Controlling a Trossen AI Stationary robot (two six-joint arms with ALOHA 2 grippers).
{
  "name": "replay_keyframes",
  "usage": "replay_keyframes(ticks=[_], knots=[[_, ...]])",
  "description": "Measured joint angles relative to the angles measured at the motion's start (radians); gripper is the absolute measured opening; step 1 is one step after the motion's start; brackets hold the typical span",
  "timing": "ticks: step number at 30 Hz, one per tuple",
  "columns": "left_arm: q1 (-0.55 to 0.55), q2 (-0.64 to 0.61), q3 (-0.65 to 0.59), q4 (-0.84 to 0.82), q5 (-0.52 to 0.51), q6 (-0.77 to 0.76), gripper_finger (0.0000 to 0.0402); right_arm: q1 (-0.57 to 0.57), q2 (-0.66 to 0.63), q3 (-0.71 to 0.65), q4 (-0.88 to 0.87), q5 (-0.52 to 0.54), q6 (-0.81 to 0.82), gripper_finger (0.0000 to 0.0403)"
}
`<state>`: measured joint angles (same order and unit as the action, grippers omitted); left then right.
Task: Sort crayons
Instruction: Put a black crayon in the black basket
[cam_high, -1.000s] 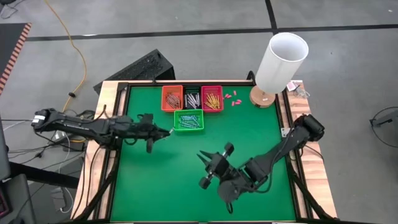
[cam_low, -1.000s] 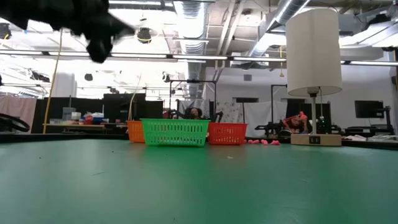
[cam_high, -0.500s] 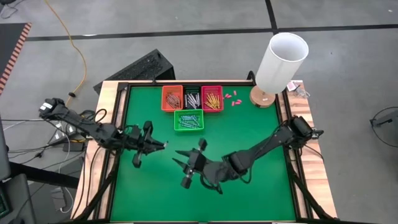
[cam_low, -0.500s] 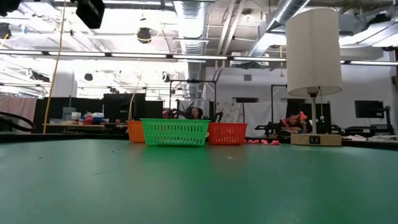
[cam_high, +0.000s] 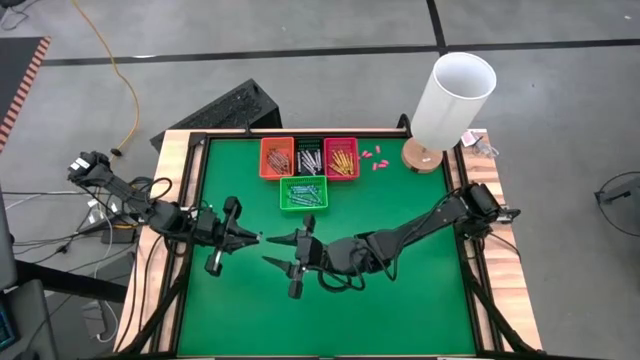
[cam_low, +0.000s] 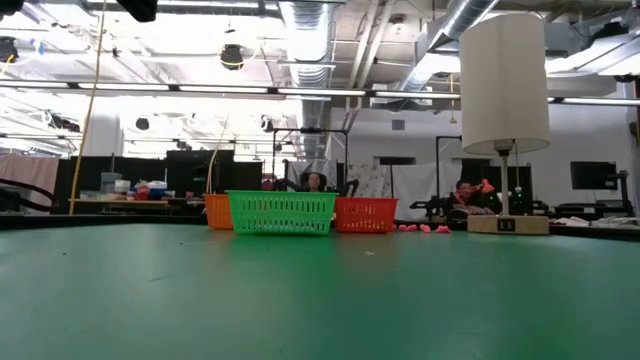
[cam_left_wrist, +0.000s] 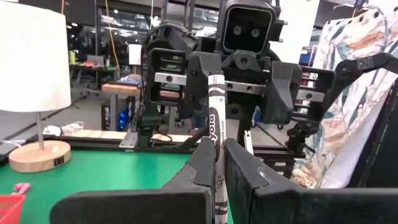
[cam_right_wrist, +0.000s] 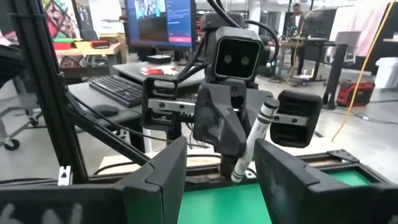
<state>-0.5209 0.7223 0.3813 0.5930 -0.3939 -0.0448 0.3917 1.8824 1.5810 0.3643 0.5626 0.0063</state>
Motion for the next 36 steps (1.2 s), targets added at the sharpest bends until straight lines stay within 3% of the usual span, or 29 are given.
replay_keyframes(ticks=[21, 36], knots=[[0.000, 0.000, 0.000, 0.013, 0.005, 0.026, 0.0000, -0.082, 0.005, 0.000, 0.068, -0.071, -0.038, 0.0190], [0.001, 0.000, 0.000, 0.024, 0.005, 0.044, 0.0000, -0.107, 0.005, 0.000, 0.066, -0.147, -0.030, 0.0126]])
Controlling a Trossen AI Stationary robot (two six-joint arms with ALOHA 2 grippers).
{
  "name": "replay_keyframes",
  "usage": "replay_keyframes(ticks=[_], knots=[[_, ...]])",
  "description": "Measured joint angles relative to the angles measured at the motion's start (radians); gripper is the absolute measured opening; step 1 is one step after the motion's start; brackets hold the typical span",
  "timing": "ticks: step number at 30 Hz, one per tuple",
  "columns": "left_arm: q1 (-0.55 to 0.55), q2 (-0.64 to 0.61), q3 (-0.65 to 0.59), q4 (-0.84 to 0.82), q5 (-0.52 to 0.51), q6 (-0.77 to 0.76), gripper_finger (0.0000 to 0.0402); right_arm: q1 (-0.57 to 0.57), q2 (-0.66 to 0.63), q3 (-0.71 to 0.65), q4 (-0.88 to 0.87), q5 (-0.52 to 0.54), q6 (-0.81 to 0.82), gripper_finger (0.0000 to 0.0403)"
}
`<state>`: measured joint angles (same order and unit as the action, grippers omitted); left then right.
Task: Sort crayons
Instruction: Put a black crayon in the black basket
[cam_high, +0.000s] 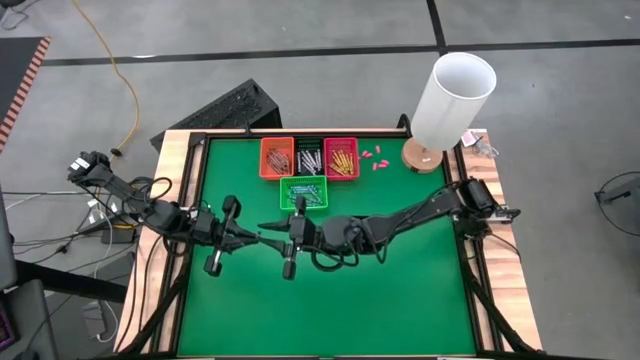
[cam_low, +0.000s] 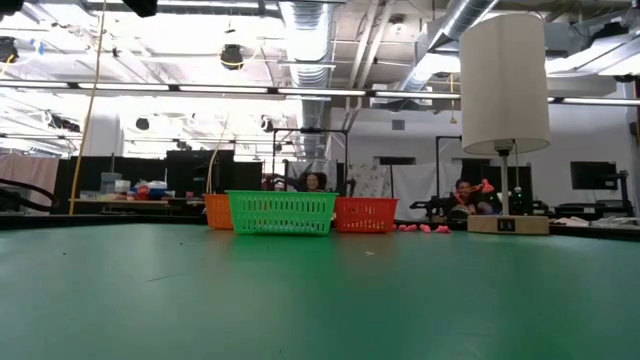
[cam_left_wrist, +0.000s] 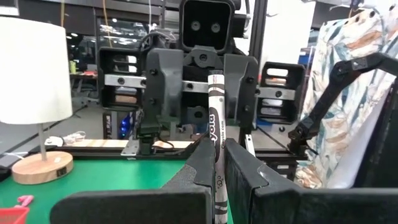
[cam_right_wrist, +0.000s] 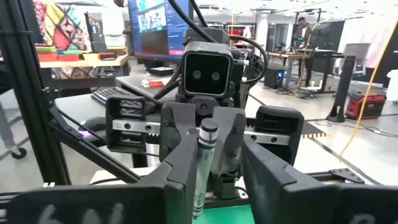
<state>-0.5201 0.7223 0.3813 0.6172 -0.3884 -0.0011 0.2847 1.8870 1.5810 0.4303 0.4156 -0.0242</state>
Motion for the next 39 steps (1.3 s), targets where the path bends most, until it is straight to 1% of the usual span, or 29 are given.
replay_keyframes(ticks=[3, 9, 11, 15, 18, 20, 24, 28, 34, 39], knots=[[0.000, 0.000, 0.000, 0.005, -0.004, 0.005, 0.0000, -0.005, 0.000, 0.000, -0.001, -0.002, 0.007, 0.0105], [0.000, 0.015, 0.000, 0.010, -0.009, 0.006, 0.0000, -0.006, 0.000, 0.000, -0.009, -0.006, 0.009, 0.0026], [0.000, 0.027, 0.000, 0.013, -0.009, 0.005, 0.0000, -0.008, 0.000, 0.000, -0.016, -0.006, 0.009, 0.0009], [0.005, 0.063, 0.000, 0.034, -0.014, 0.005, 0.0000, -0.009, 0.000, 0.000, -0.028, -0.004, 0.027, 0.0007], [0.005, 0.071, 0.000, 0.036, -0.033, 0.004, 0.0001, -0.008, 0.000, 0.000, -0.037, 0.023, 0.027, 0.0004], [0.005, 0.072, 0.000, 0.036, -0.050, 0.004, 0.0009, -0.008, 0.000, 0.000, -0.038, 0.033, 0.027, 0.0004], [0.005, 0.068, 0.000, 0.035, -0.076, -0.001, 0.0032, -0.012, 0.001, 0.000, -0.038, 0.053, 0.026, 0.0002], [0.006, 0.069, 0.000, 0.029, -0.161, 0.005, 0.0056, -0.014, 0.002, 0.000, -0.044, 0.116, 0.006, 0.0001], [0.007, 0.069, 0.000, 0.025, -0.207, 0.019, 0.0101, -0.031, 0.002, 0.000, -0.042, 0.137, -0.003, 0.0001], [0.006, 0.069, 0.000, -0.010, -0.279, 0.023, 0.0145, -0.049, 0.001, 0.000, -0.044, 0.145, -0.004, 0.0000]])
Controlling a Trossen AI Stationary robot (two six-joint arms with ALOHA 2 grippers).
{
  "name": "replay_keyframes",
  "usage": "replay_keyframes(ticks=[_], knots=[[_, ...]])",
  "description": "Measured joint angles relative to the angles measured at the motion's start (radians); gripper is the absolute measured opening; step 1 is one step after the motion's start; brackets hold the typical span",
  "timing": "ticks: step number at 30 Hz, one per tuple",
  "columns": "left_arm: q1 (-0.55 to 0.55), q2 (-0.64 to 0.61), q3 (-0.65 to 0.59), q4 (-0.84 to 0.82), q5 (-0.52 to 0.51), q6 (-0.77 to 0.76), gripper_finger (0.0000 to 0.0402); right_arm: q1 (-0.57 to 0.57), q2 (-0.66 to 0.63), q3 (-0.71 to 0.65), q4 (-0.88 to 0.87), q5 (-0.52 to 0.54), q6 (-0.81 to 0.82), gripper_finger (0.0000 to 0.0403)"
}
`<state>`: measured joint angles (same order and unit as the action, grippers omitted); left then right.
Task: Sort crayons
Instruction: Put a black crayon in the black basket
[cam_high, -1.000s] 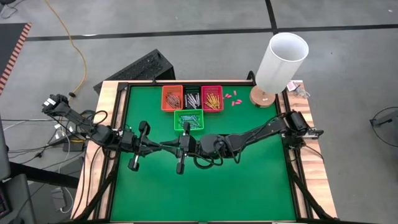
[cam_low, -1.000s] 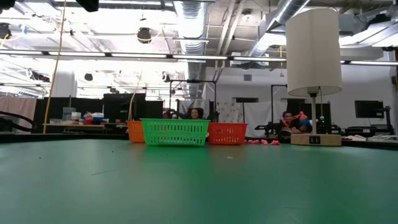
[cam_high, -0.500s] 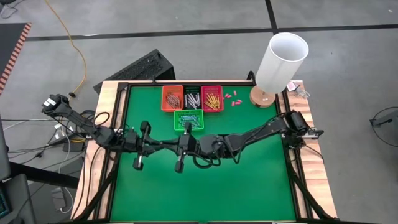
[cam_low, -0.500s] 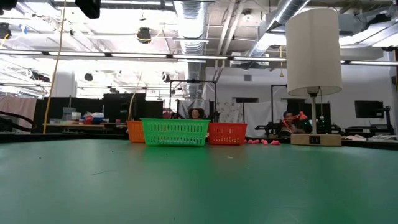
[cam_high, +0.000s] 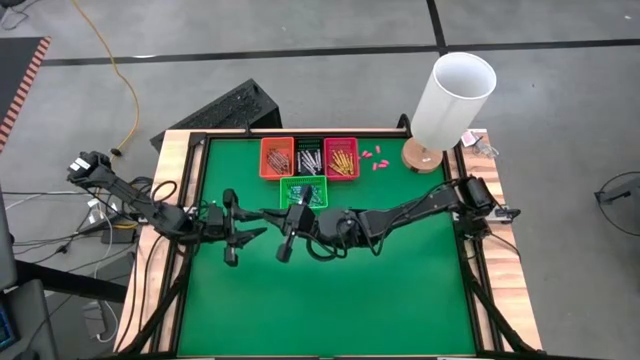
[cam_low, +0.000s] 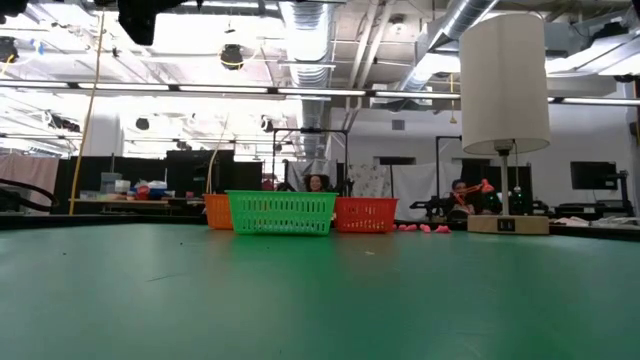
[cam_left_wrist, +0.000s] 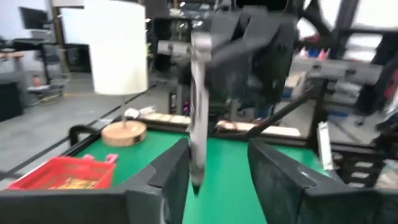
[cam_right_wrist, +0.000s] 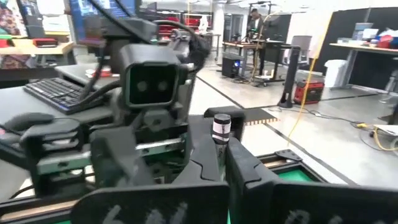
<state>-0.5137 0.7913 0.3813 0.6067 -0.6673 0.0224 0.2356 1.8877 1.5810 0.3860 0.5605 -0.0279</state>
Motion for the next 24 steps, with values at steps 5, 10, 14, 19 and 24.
replay_keyframes(ticks=[5, 10, 14, 19, 24], knots=[[0.000, 0.000, 0.000, -0.051, -0.111, -0.029, 0.0174, -0.019, -0.003, 0.000, -0.020, 0.054, -0.011, 0.0000], [0.000, 0.000, 0.000, -0.107, -0.204, -0.076, 0.0179, -0.048, -0.004, 0.000, -0.064, 0.089, -0.021, 0.0000], [0.004, 0.000, 0.000, -0.168, -0.328, -0.141, 0.0179, -0.092, -0.013, 0.000, -0.178, 0.191, -0.018, 0.0000], [0.056, -0.011, 0.000, -0.258, -0.313, -0.213, 0.0180, -0.212, -0.028, 0.002, -0.360, 0.182, 0.084, 0.0000], [0.166, -0.029, 0.000, -0.382, -0.114, -0.281, 0.0172, -0.403, -0.024, 0.001, -0.534, -0.078, 0.288, 0.0000]])
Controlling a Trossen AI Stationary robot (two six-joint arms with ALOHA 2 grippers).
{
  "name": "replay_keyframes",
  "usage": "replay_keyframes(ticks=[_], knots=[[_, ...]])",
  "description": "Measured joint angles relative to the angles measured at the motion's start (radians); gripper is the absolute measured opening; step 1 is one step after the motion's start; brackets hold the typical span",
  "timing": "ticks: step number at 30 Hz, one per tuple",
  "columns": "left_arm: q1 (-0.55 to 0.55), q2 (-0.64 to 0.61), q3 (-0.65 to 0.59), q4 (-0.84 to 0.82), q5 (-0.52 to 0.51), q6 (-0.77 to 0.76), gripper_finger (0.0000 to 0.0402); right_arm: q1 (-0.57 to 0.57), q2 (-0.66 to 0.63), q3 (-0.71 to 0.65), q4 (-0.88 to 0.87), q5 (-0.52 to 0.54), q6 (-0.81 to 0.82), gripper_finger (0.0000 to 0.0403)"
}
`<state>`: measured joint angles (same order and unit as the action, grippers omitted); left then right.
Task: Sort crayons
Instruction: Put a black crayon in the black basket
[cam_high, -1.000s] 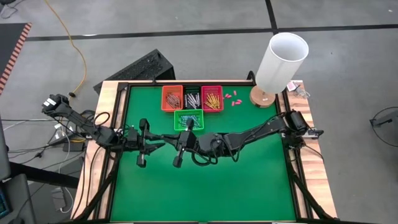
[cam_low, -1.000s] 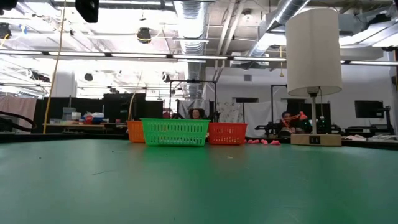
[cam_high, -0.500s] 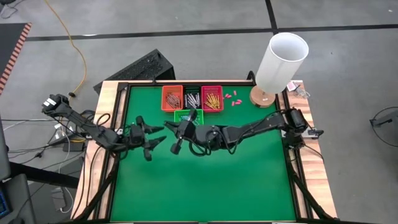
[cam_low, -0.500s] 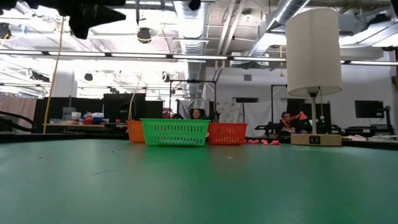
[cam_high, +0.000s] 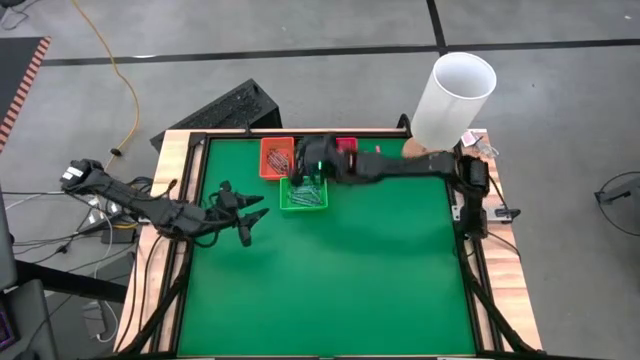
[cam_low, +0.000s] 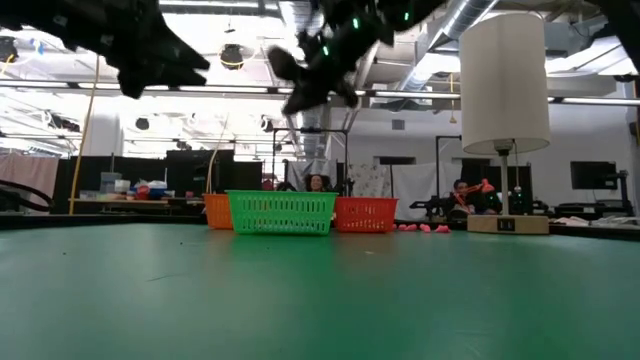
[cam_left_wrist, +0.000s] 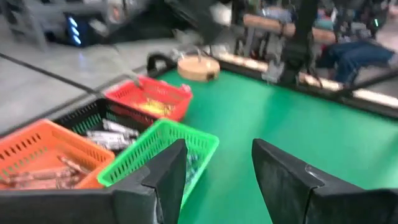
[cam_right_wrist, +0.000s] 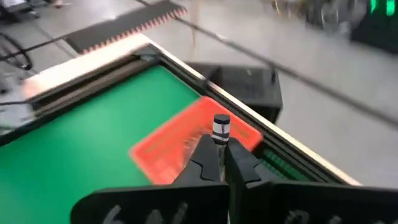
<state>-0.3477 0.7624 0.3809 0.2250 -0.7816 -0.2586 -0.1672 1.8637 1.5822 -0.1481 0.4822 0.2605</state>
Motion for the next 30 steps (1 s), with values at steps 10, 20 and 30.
replay_keyframes(ticks=[10, 20, 30], knots=[[0.252, 0.001, 0.000, -0.087, 0.261, -0.046, 0.0163, -0.237, 0.007, -0.001, -0.056, -0.271, 0.106, 0.0000], [0.368, 0.004, 0.000, -0.146, 0.358, -0.078, 0.0163, -0.258, 0.204, -0.003, -0.014, -0.352, 0.110, 0.0000], [0.369, 0.003, 0.000, -0.162, 0.358, -0.086, 0.0162, -0.256, 0.218, 0.000, -0.038, -0.342, 0.116, 0.0046]])
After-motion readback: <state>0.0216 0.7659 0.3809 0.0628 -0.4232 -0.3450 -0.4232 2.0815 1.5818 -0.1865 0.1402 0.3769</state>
